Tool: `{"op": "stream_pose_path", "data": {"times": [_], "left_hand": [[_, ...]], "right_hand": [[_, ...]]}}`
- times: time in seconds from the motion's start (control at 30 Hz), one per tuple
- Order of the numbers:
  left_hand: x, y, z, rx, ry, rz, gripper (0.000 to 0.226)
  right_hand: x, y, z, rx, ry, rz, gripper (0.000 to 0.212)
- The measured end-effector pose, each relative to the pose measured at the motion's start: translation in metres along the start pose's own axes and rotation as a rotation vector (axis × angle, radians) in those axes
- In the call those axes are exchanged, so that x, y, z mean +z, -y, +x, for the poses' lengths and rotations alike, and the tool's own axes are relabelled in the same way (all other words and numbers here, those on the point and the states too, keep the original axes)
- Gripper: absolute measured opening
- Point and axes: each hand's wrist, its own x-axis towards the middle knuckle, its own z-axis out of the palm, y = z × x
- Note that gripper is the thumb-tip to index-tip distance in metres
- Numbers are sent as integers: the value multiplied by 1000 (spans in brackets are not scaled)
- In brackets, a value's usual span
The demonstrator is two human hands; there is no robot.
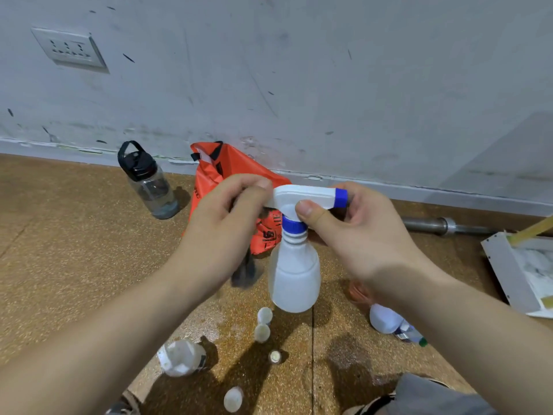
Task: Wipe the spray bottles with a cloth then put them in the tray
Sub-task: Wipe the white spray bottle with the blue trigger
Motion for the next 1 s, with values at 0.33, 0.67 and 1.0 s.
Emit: {"op": "stream_pose_path", "data": {"times": [0.33,0.67,1.0], "left_hand": [[-8,14,-3,253,-47,327,33],[5,13,-10,295,-168,456,40],[3,3,4,35,-50,-8,21]], "right_hand": [[4,-3,3,83,-124,-78,59],[18,-1,-9,-71,-57,-395,21],[-5,-6,9,-133,19,-139,16]]}}
